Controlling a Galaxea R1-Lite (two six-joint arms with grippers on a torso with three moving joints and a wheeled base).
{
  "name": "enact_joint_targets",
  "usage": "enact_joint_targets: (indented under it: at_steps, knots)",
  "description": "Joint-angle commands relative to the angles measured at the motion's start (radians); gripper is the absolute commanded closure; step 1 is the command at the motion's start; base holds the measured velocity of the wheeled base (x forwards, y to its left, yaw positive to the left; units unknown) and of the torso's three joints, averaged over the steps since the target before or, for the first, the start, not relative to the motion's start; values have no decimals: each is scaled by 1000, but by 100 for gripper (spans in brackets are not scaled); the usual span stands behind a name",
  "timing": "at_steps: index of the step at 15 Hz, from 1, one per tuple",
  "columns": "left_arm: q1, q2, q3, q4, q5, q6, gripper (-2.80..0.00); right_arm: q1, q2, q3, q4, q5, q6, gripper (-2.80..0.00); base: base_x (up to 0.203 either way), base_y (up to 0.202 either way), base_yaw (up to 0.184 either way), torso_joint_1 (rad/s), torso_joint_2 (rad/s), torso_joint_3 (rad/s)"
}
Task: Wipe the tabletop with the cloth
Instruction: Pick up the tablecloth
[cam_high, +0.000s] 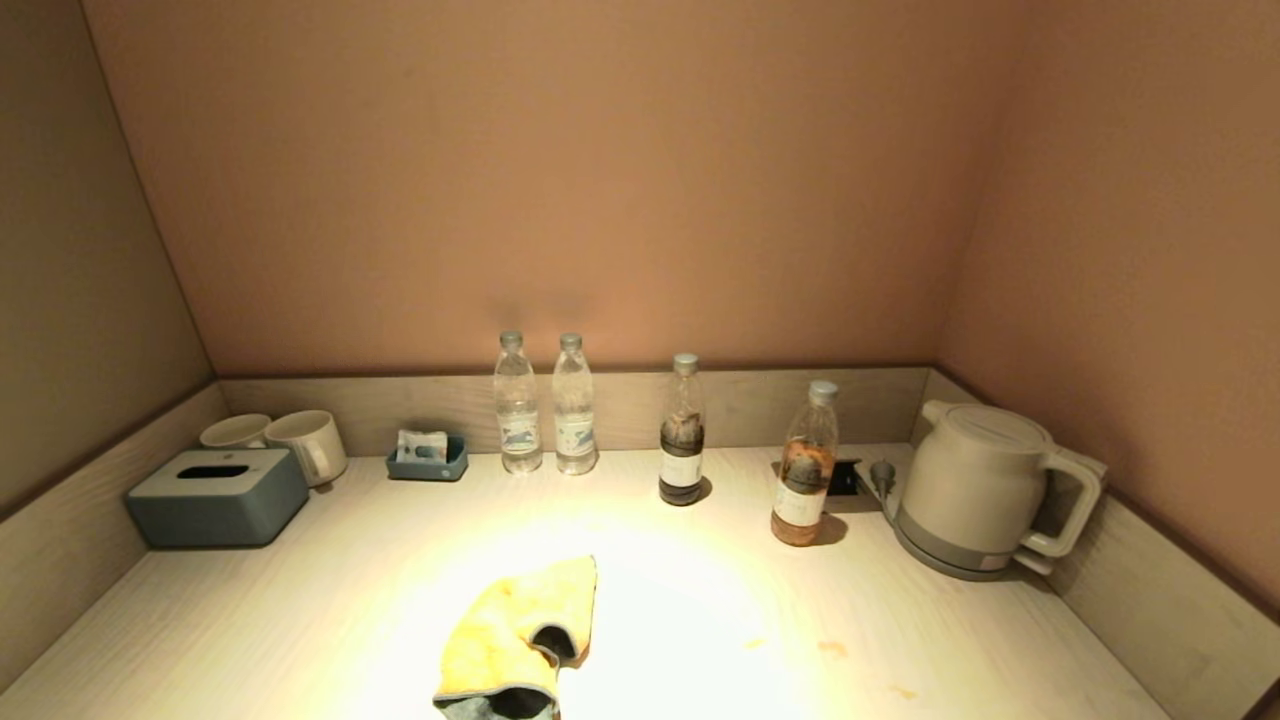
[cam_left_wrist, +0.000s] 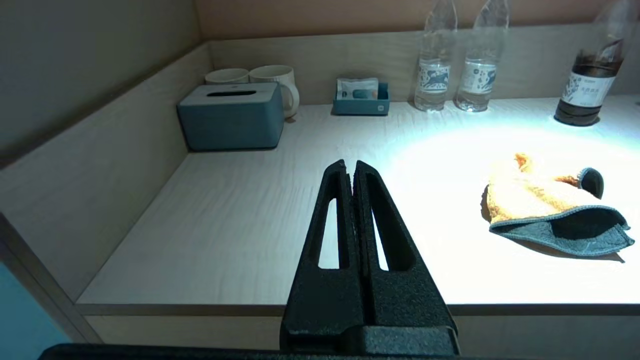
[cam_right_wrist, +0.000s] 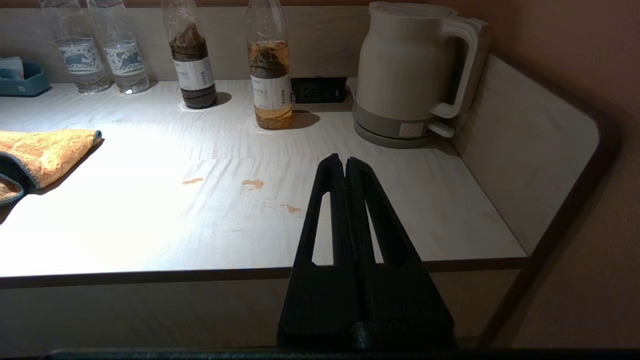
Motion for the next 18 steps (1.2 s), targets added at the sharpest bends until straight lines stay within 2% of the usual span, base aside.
enact_joint_targets:
  at_steps: [1,5,18]
  knots:
    - [0,1,0,14,1,-2,0,0,1,0,0,0,0,0,0,0,0,0,0,0]
    - [0,1,0,63,-10,-1,0,0,1,0,0,0,0,0,0,0,0,0,0,0]
    - [0,1,0,62,-16,-13,0,0,1,0,0,0,0,0,0,0,0,0,0,0]
